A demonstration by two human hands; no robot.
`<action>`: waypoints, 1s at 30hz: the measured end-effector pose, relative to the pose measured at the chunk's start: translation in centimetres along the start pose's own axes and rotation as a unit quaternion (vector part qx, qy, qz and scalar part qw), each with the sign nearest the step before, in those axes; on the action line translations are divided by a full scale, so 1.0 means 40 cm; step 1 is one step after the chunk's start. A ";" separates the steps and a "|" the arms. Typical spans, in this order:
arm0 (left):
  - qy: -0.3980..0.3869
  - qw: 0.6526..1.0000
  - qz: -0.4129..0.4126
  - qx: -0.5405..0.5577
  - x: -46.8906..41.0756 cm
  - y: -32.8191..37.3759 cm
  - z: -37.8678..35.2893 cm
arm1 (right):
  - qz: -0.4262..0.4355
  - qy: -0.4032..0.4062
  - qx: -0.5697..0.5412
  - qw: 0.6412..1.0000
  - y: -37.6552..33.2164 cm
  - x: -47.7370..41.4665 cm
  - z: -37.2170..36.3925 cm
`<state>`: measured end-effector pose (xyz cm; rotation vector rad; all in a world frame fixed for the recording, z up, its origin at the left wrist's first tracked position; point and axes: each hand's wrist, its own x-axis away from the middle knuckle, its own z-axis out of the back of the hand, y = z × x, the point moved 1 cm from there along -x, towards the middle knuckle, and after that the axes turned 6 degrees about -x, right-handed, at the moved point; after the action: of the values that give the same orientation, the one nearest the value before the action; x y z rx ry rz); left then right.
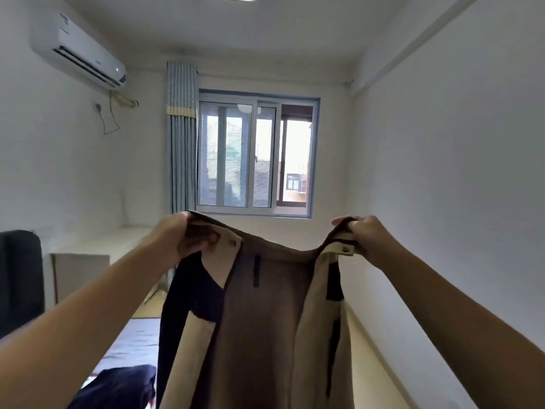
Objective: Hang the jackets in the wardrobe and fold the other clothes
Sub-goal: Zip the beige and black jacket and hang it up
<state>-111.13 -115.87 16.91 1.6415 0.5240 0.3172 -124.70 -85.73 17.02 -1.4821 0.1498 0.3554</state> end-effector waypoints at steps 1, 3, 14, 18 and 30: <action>-0.008 1.000 -0.010 0.021 0.013 0.012 -0.006 | 0.004 -0.014 -0.037 0.999 -0.025 0.011 0.008; -0.016 0.997 -0.044 0.062 0.032 0.040 -0.016 | 0.018 -0.025 -0.091 0.995 -0.075 0.032 0.022; 0.020 0.999 -0.028 0.038 -0.179 -0.065 -0.117 | -0.062 0.021 -0.118 0.991 0.017 -0.149 -0.047; 0.023 0.996 0.017 -0.082 -0.330 -0.290 -0.192 | -0.126 -0.044 -0.013 0.991 0.274 -0.283 -0.166; -0.117 0.867 0.268 -0.403 0.009 -1.174 0.009 | -0.358 -0.302 0.185 0.864 1.137 0.267 -0.244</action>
<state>-117.82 -112.48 -29.44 0.9411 -0.2640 0.6370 -128.18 -91.65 -30.19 -0.8959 -0.7854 0.1516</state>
